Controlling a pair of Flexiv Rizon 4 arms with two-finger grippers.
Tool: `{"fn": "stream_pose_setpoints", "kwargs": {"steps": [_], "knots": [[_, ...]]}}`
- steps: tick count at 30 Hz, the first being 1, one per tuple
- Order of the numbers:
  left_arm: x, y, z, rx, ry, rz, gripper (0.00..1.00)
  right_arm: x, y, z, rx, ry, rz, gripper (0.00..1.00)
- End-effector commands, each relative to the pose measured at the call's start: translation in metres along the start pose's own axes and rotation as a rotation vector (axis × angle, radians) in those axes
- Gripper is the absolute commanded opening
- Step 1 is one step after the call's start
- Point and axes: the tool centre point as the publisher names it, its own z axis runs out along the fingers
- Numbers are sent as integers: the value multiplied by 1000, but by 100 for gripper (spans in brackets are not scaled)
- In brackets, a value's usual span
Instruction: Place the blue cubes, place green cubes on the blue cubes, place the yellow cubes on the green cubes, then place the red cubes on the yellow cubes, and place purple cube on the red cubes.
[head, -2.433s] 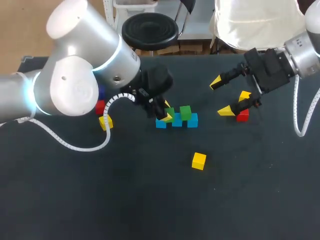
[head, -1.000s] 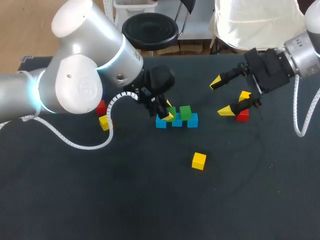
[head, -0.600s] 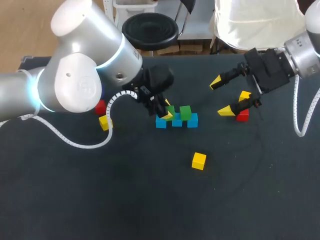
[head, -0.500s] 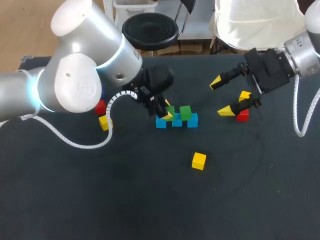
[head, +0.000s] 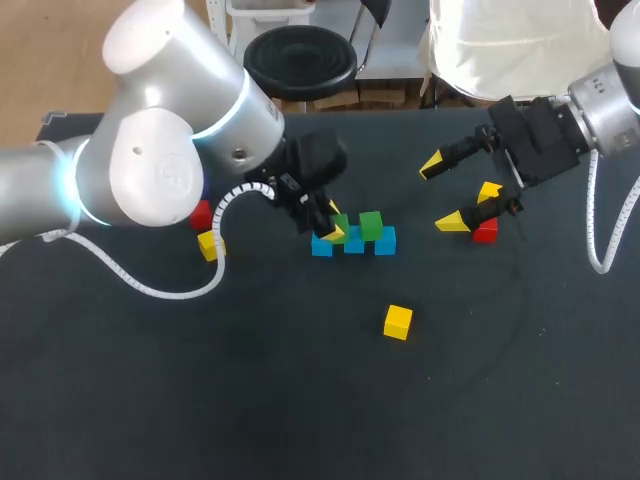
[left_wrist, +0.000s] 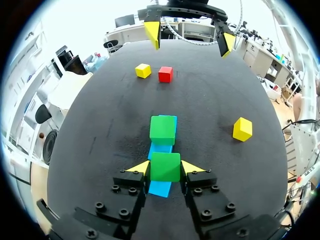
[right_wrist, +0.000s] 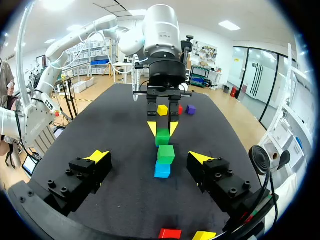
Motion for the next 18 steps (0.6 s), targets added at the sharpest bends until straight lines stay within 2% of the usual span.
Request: {"fn": "stream_pose_setpoints", "kwargs": {"steps": [1,18], "knots": [[0,3,0,2,-1,-1,0,0,1,0,1,1,0,100],[-1,4,4,5,-1,-4,0,0,1,0,1,1,0,100]]}}
